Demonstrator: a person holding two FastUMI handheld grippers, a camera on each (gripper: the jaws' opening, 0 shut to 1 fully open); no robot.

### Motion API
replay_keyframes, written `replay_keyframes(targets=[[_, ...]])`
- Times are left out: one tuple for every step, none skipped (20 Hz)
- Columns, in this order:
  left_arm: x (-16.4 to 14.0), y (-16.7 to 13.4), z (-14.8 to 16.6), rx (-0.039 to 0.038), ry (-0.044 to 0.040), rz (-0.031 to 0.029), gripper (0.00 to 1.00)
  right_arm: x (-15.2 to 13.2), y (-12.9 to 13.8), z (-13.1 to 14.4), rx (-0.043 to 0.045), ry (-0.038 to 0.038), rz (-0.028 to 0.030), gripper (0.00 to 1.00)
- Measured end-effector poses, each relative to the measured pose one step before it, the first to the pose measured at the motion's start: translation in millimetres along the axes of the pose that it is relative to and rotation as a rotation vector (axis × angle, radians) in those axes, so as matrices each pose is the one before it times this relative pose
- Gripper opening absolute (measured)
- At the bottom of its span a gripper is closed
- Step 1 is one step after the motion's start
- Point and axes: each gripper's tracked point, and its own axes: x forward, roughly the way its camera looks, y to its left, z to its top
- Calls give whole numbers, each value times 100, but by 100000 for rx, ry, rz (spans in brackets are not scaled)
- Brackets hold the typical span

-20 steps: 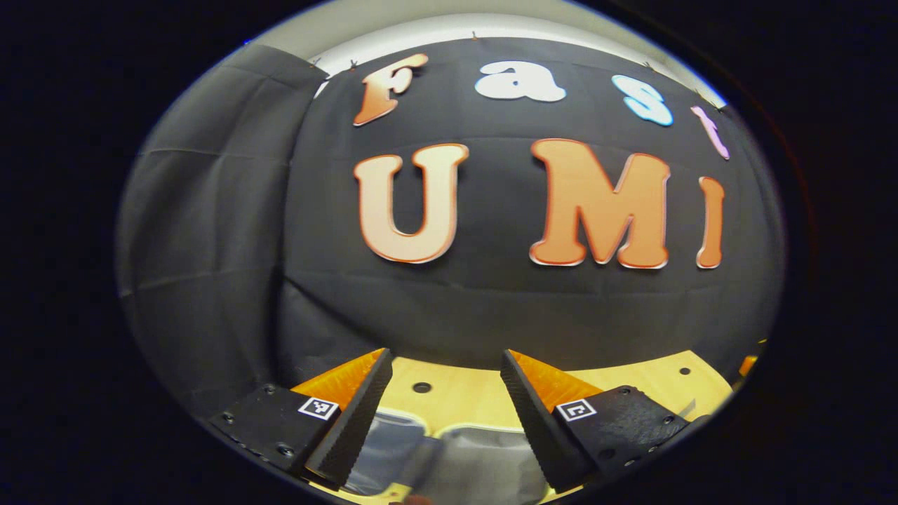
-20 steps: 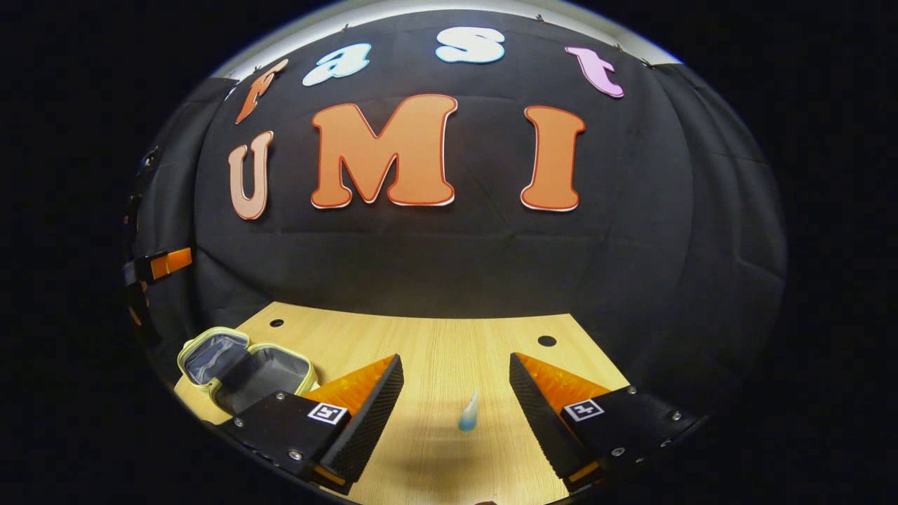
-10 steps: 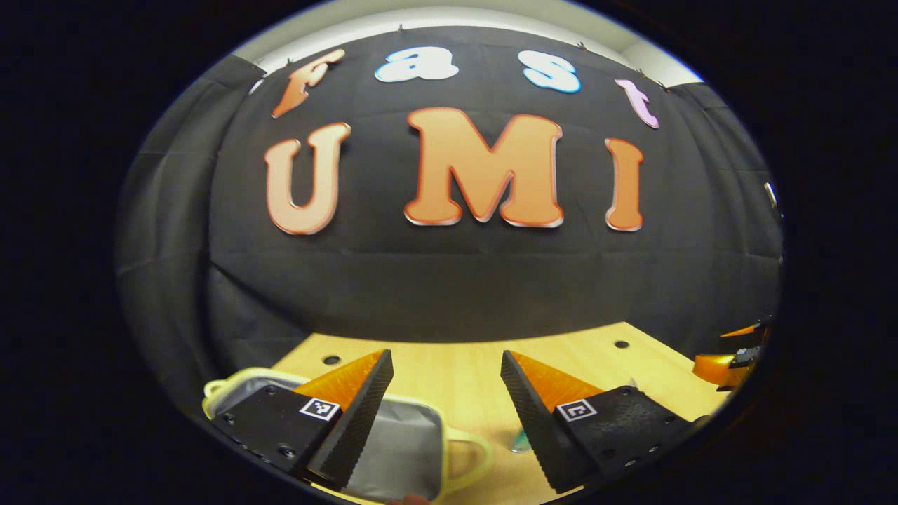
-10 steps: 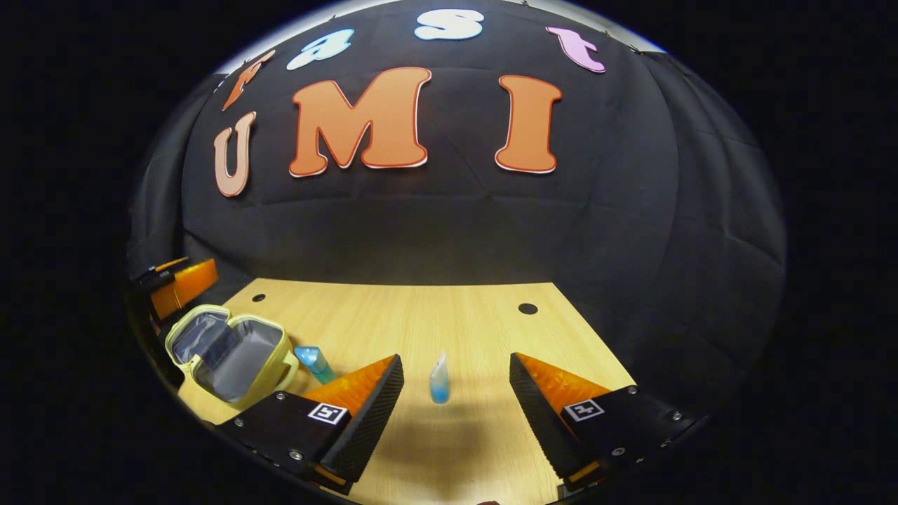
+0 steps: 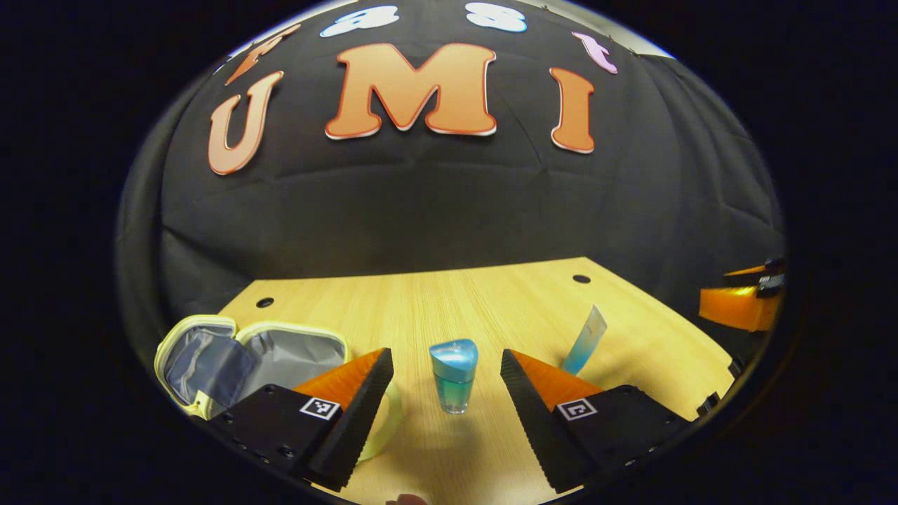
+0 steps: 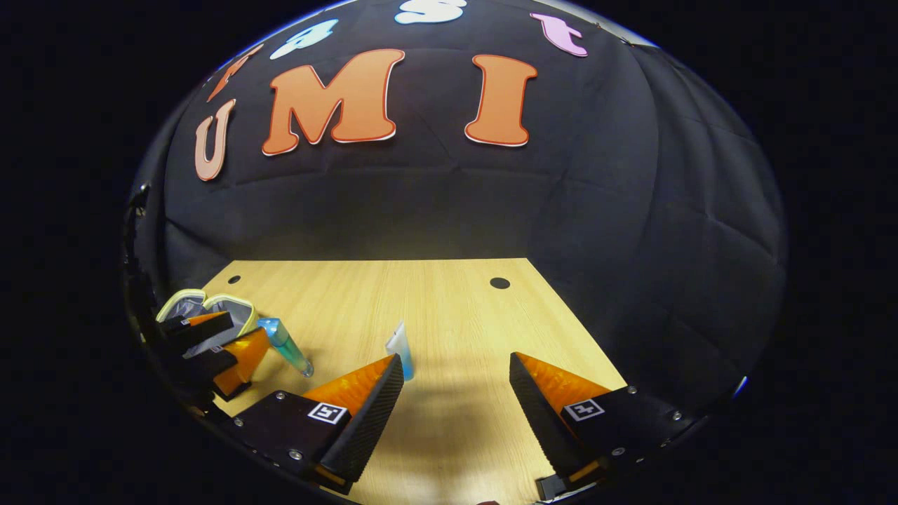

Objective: First open the suitcase, pack the skin care products into it, and then close the suitcase.

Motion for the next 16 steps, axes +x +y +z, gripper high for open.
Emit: replay_keyframes(targets=[[826, -260, -703, 1605, 1069, 266, 96, 7, -181, -223, -199, 516, -293, 97], [828, -100, -705, 1525, 828, 637, 96, 117, -315, -216, -197, 617, -375, 96], [908, -222, -800, 776, 1646, 167, 96, 53, -274, -170, -178, 596, -467, 96], [896, -175, -952, -116, 2082, 401, 96, 37, -181, -108, 72, 532, -315, 96], [792, -179, -750, -831, 2054, 347, 96, 44, -167, -21, 278, 372, -224, 96], [805, 72, -678, -541, 1702, 527, 96, 65, -241, -58, 164, 186, -472, 96], [621, 144, -391, 791, 1473, 1304, 96, 45, -256, -21, -208, 40, -491, 96], [511, 161, -341, 1074, 624, 778, 97, -34, 20, -34, -441, 68, -548, 96], [483, -269, -103, 21, 257, -513, 97, -38, -71, -33, -486, 232, -436, 96], [635, -214, -200, -460, 119, -362, 96, 229, -180, -163, -299, 436, -255, 96], [296, 136, -171, -33, 386, 1568, 95, 210, -76, -171, -204, 555, -106, 96], [410, 295, -262, 457, 1807, 1202, 77, 158, -154, -299, -89, 560, 53, 96], [-1193, 148, 702, -1258, -1452, 480, 60, 25, 38, -152, -156, 322, 223, 96], [1477, -362, -605, -1638, -80, -1838, 52, 64, 156, -107, -227, 306, 439, 96], [-164, -110, 165, -867, -114, -1273, 50, 108, 295, -132, -255, 442, 656, 96], [-264, -15, -151, -429, 585, -761, 48, 273, 305, -119, -75, 716, 737, 96]])
